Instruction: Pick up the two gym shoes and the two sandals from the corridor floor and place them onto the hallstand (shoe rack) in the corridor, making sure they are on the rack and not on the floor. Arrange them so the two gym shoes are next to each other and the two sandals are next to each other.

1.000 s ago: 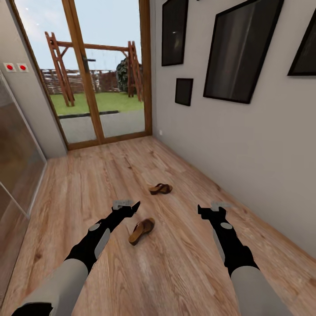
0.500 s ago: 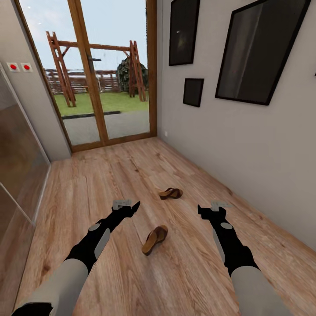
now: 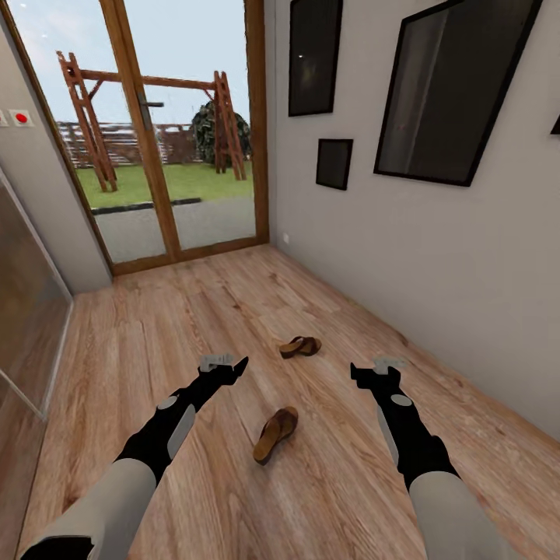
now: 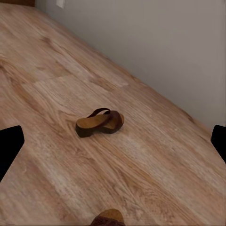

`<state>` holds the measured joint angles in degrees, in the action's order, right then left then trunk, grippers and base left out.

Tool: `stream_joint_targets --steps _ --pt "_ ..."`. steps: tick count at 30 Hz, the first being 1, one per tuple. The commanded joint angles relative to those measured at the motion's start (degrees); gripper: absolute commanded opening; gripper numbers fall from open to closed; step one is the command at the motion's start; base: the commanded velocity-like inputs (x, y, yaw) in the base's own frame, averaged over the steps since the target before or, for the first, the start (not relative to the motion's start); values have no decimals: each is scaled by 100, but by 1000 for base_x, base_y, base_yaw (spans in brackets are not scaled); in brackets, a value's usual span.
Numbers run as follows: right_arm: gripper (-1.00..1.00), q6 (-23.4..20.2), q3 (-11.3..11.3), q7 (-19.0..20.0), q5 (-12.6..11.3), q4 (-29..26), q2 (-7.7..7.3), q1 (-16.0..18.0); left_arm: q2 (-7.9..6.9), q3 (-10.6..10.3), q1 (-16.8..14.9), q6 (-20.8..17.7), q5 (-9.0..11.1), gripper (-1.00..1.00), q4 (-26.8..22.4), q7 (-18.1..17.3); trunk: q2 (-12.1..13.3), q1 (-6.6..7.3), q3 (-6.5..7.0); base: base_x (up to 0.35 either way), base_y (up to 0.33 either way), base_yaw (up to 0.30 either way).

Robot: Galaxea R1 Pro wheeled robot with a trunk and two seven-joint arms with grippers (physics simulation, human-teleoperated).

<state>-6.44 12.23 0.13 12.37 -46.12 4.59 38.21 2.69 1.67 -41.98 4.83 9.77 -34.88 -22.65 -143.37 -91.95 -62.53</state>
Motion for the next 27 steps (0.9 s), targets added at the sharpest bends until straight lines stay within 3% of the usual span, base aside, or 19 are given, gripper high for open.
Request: stream_joint_targets --steps 1,11,22,23,25,27 --pt "100 -33 16 2 55 -11 7 2 3 18 -3 0 34 100 7 -38 -2 -1 -5 188 201 -6" --pt "100 -33 16 1 55 -11 7 2 3 18 -3 0 34 100 7 -39 -2 -1 -5 220 220 -2" --pt "100 -33 10 5 55 -12 7 1 3 5 -3 -9 26 100 -84 -59 -2 -1 -5 44 25 -110" --pt "100 -33 11 4 55 -18 4 2 21 5 -3 -502 34 100 -320 -51 -2 -1 -5 0 0 -3" --pt "100 -33 21 4 53 -19 1 2 11 30 -3 -1025 50 100 -366 -45 -2 -1 -5 0 0 -1" --pt "100 -33 31 5 48 -68 -2 2 -4 36 0 -1115 43 100 -381 -23 -2 -1 -5 0 0 0"
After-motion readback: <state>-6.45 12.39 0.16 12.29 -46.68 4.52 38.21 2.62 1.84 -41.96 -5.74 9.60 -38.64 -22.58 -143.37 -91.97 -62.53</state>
